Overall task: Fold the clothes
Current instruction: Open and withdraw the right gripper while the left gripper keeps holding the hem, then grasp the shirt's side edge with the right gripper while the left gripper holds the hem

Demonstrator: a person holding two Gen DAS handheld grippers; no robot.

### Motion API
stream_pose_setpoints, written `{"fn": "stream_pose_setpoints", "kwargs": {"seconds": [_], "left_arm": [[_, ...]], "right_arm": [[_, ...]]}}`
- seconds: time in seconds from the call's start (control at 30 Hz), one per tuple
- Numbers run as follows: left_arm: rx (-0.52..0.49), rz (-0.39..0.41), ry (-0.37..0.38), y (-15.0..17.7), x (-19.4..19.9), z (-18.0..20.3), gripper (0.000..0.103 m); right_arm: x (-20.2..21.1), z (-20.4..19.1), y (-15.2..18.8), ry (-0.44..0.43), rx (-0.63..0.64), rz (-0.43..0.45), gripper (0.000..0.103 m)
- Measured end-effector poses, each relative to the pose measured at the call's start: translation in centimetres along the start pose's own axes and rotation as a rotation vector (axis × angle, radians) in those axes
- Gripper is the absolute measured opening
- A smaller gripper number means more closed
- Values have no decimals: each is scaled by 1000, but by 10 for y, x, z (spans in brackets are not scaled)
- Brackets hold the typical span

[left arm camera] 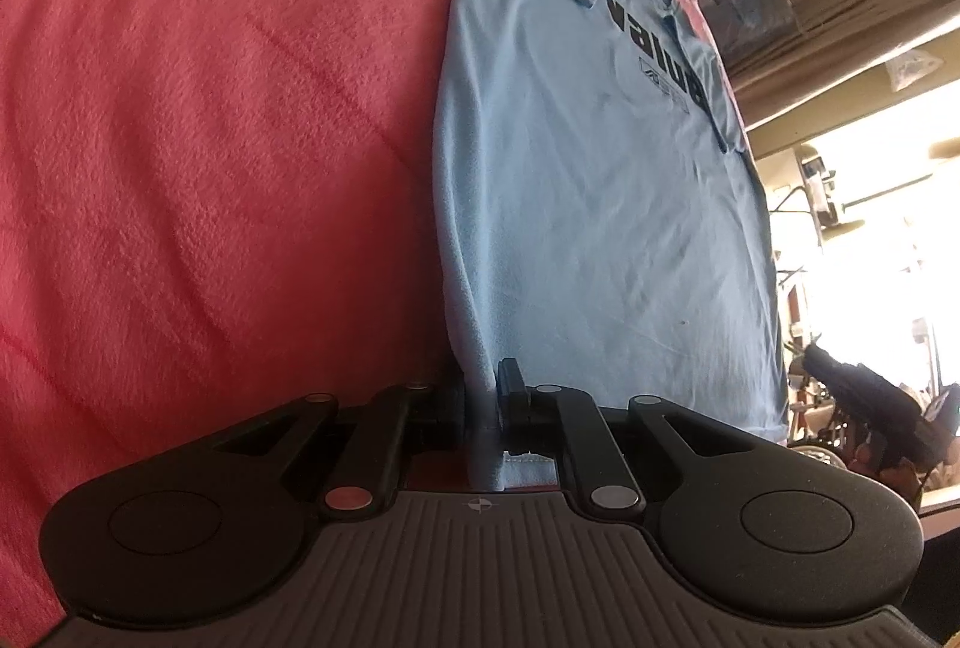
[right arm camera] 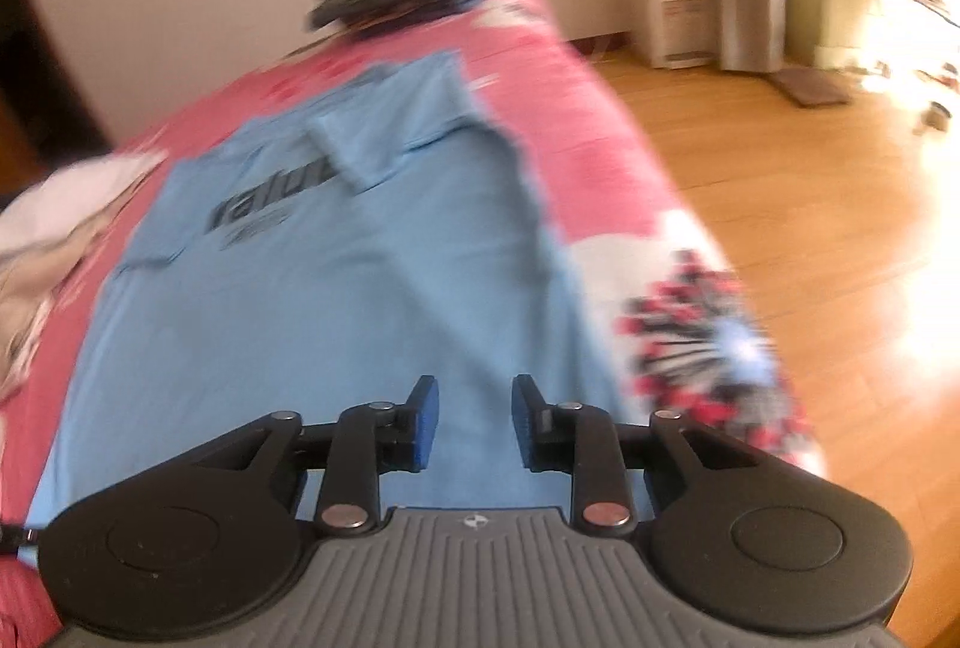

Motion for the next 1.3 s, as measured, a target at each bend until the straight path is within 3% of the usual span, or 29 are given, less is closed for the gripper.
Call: {"fn": "stream_pose_setpoints", "kwargs": {"seconds": [0.17, 0.47, 0.8, 0.9, 1.23, 1.3], "left_arm": [[-18, -5, -10, 1, 1, 0, 10], [-32, -4, -18, 1, 0, 2, 10], [-35, -2, -14, 1, -1, 1, 10], [-36, -3, -12, 1, -1, 1, 10], [-49, -16, -29, 2, 1, 2, 10], [-52, -28, -36, 5, 2, 3, 10]], "right_arm": [[-7, 35, -4, -16, -138, -49, 35], [-38, 71, -2, -62, -243, -148, 37], [-34, 95, 29, -352, -462, -309, 37], [-29, 91, 40, -412, -462, -359, 37], [-36, 77, 44, -504, -415, -409, 37], [-35, 75, 44, -504, -378, -406, 33]]}}
Point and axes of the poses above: each gripper's, at about its wrist camera, not at the fingertips, and x roughly against the way its jaws point, z to its right, y to its underside, the point moved 10 cm from there along -x, roughly the way its jaws point, and after that the axes turned 4 degrees about y, right-handed, at the moved point
